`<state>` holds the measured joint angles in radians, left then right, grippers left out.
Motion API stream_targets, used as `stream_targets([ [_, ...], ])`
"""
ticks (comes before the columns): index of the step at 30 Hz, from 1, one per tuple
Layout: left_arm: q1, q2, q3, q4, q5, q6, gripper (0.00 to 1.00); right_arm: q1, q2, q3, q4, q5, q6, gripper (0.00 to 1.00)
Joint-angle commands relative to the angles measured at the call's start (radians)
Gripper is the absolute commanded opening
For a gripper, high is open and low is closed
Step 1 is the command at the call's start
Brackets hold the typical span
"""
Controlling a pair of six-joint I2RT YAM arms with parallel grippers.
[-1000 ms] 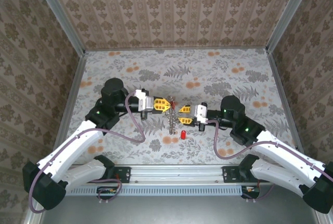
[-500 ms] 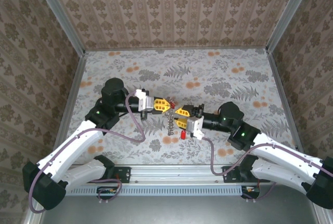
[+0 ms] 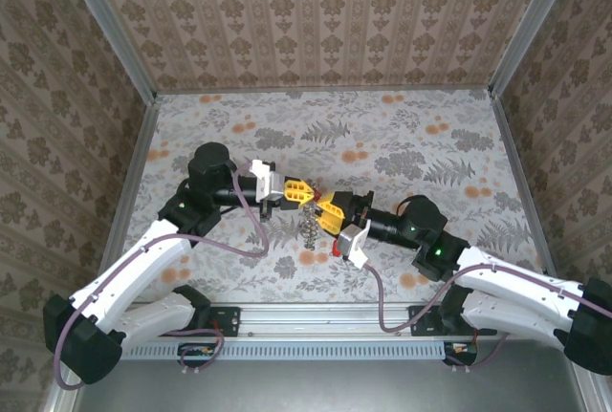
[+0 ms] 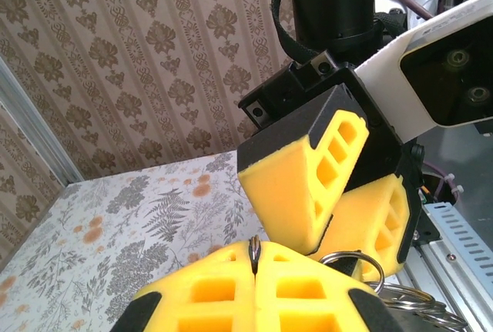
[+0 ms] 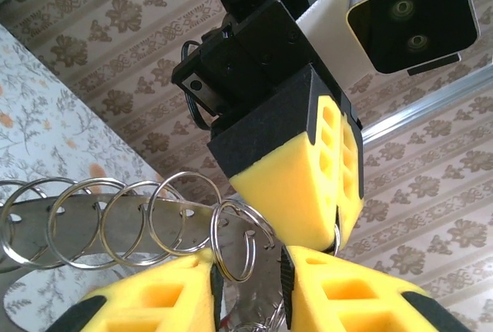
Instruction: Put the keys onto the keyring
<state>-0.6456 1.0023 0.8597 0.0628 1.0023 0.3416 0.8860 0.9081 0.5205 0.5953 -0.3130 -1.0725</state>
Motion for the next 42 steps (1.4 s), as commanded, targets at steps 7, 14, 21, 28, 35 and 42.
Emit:
stream_targets([
  [7, 0.001, -0.003, 0.036, 0.059, 0.010, -0.021, 0.00, 0.012, 0.005, 0.011, 0.025, 0.035, -0.047, 0.16],
  [14, 0.000, -0.016, 0.030, 0.047, 0.000, -0.013, 0.00, 0.013, -0.024, 0.024, -0.068, 0.051, -0.048, 0.14],
  [21, 0.001, -0.022, 0.022, 0.039, -0.009, -0.006, 0.00, 0.010, -0.035, 0.028, -0.068, 0.051, 0.009, 0.00],
  [28, 0.007, -0.033, 0.025, -0.068, -0.021, 0.070, 0.09, -0.023, -0.006, 0.046, -0.043, 0.008, 0.261, 0.00],
  [35, 0.075, -0.102, 0.066, -0.368, 0.017, 0.228, 0.46, -0.082, 0.045, 0.083, -0.117, -0.045, 0.513, 0.00],
  [42, 0.099, -0.124, 0.025, -0.375, -0.059, 0.203, 0.47, -0.101, 0.086, 0.095, -0.138, -0.142, 0.608, 0.00],
])
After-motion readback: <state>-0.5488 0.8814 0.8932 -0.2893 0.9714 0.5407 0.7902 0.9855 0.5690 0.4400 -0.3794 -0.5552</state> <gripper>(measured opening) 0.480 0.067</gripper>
